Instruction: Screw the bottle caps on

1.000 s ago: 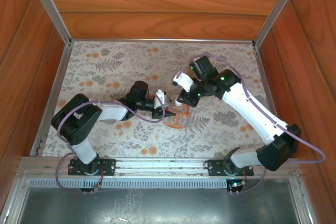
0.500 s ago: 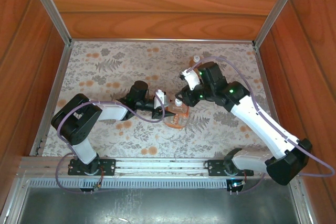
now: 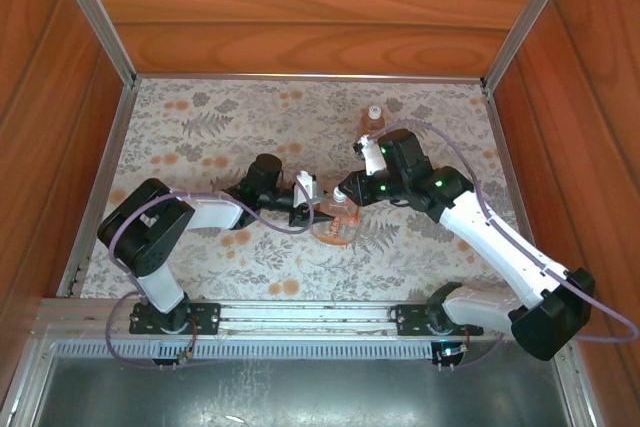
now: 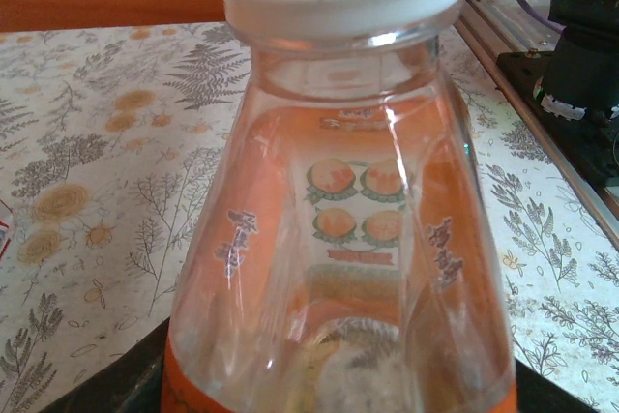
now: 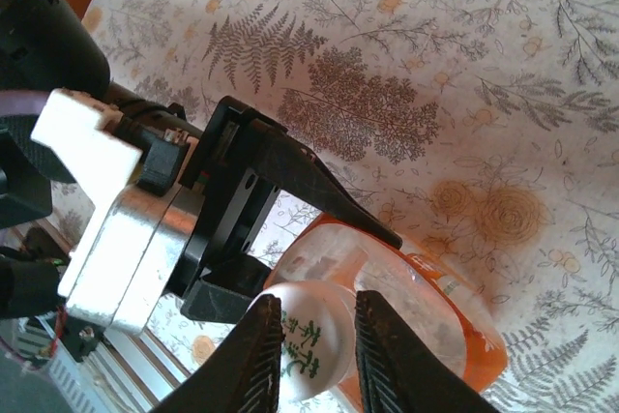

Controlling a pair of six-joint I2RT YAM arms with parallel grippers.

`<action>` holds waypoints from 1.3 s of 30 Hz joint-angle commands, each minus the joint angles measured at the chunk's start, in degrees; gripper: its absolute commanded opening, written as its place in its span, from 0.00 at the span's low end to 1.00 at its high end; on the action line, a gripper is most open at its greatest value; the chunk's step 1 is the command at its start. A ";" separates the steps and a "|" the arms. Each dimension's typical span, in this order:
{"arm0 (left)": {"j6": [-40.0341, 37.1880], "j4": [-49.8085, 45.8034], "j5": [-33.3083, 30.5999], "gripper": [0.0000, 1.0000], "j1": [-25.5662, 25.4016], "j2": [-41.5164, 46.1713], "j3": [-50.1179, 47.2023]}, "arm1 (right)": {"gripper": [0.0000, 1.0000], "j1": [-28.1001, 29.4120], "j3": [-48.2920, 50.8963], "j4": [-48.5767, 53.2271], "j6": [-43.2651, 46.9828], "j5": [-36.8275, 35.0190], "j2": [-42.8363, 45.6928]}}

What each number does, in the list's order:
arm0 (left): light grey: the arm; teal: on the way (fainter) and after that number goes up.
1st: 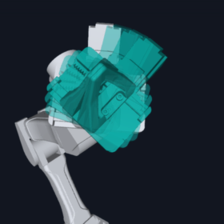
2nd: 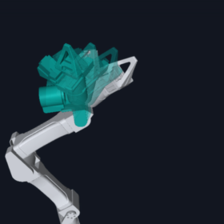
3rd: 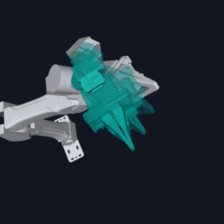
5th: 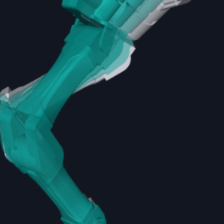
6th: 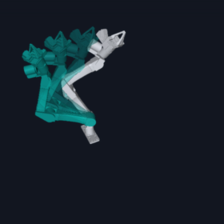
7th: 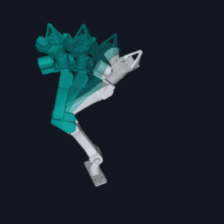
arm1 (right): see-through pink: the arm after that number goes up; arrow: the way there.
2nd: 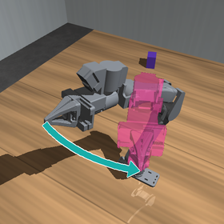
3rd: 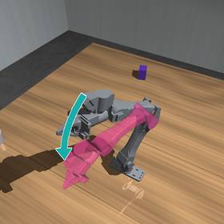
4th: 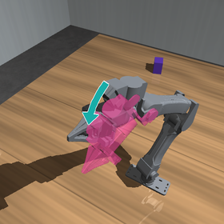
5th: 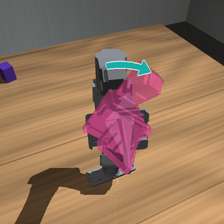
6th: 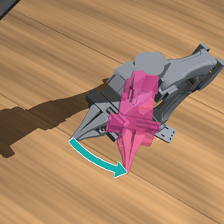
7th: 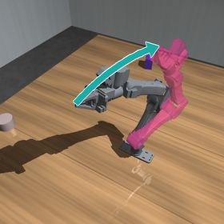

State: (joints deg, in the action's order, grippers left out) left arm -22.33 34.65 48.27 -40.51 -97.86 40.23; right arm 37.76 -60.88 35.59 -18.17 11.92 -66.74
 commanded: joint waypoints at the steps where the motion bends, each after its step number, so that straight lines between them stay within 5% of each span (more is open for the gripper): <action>1: 0.53 -11.89 -1.17 0.52 0.19 -3.47 -2.12 | 0.23 -0.79 -1.74 0.74 0.23 0.71 -1.04; 18: 0.88 -11.98 -1.07 0.52 0.22 -3.33 -2.08 | 0.17 -1.00 -0.45 3.33 0.64 2.21 0.10; 39: 0.97 -12.13 -0.79 0.52 0.25 -3.40 -2.00 | 0.22 -1.01 0.96 5.17 -1.21 3.90 3.09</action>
State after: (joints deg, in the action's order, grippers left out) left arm -22.39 34.65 48.38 -40.40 -97.93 40.23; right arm 37.04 -60.66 38.98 -18.72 15.11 -65.01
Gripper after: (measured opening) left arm 0.527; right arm 0.213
